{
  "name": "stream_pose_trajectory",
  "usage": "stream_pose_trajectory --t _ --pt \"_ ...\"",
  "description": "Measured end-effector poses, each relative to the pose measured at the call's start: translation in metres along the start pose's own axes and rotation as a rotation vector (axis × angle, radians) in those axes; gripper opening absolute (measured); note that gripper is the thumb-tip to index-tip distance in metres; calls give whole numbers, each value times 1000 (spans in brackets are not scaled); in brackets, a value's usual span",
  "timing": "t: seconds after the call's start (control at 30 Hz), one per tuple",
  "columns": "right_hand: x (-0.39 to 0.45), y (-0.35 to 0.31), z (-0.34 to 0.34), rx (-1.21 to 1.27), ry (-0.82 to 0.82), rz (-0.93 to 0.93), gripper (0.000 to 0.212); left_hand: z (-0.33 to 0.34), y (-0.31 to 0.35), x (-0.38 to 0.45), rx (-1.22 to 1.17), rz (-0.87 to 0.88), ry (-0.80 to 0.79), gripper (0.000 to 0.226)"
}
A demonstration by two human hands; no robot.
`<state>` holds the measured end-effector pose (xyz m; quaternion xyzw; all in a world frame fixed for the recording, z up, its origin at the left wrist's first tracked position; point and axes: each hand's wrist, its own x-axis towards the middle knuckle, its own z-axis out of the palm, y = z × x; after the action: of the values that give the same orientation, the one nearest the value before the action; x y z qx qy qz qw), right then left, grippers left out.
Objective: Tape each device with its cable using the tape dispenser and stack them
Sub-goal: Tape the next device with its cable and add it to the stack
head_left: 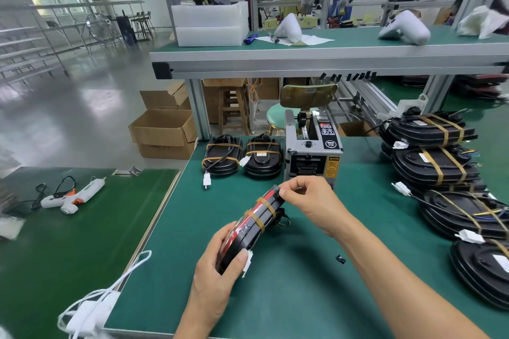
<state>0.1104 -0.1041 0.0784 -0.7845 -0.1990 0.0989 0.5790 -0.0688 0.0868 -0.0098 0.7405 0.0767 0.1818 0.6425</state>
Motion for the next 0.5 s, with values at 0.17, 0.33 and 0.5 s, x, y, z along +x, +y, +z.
stream_pose_trajectory --t 0.17,0.33,0.5 --pt "1 -2 3 -60 21 -3 12 0 0 0 -1 4 0 71" --pt "1 -3 4 -100 31 -13 12 1 2 -1 3 15 6 64" --pt "2 -3 5 -136 42 -19 10 2 2 -1 1 17 14 65"
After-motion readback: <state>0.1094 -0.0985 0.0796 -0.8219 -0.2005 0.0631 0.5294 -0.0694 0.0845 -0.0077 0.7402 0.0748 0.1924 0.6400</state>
